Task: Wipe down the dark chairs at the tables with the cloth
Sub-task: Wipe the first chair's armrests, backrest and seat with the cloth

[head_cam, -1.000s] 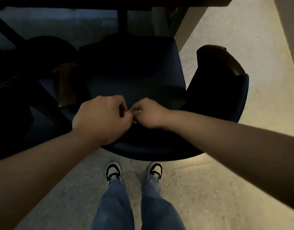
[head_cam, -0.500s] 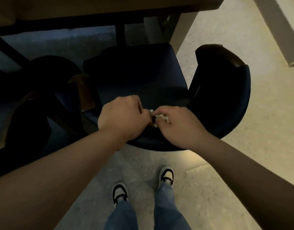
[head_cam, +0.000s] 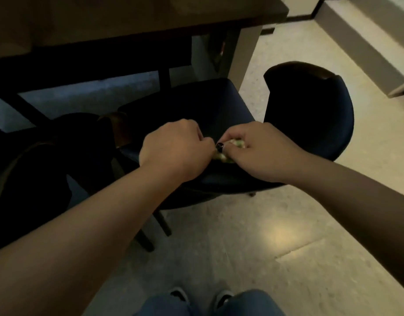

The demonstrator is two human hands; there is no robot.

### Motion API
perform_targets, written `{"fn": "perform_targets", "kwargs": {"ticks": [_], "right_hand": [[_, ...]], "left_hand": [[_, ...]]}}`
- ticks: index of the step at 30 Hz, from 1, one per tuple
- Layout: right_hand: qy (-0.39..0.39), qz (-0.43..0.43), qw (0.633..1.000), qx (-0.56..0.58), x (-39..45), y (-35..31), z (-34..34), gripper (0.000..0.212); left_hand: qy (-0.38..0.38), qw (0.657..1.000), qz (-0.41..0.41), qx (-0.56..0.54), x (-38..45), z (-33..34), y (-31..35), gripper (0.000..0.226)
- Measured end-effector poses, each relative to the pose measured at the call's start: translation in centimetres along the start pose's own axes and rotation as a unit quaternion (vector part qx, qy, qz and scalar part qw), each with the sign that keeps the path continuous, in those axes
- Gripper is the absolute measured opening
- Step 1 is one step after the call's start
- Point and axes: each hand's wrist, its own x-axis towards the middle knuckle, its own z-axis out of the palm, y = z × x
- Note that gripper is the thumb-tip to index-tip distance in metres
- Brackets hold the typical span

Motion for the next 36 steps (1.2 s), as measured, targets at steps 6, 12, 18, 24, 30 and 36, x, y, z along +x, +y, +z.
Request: {"fn": "perform_targets", "kwargs": {"ticks": [6, 12, 18, 24, 30, 36], "right_hand": [[0.011, -0.058, 0.998, -0.011, 0.2, 0.7, 0.2, 0.017], [0.024, -0.093, 0.995, -0.026, 0.1, 0.9, -0.2, 0.019], [0.058, -0.128, 0.989, -0.038, -0.7, 0.3, -0.5, 0.018], [0.072, -0.145, 0.987, -0.024, -1.4, 0.3, -0.5, 0.015], [0.130, -0.160, 0.977, -0.053, -2.0, 0.0, 0.0, 0.017], [0.414, -0.327, 0.849, 0.006, -4.6, -1.8, 4.1, 0.020]], "left_hand": [[0.037, 0.999, 0.024, -0.008, -0.7, 0.0, 0.4, 0.033], [0.057, 0.994, 0.074, -0.053, -0.5, -0.5, 0.2, 0.042], [0.010, 0.991, 0.095, -0.088, -0.2, -1.4, 0.6, 0.031], [0.032, 0.965, 0.203, -0.164, -1.7, -3.3, -3.9, 0.026], [0.137, 0.930, 0.130, -0.315, -0.1, -1.7, -12.1, 0.040], [0.214, 0.879, 0.160, -0.395, 2.4, 1.9, -15.6, 0.034]]}}
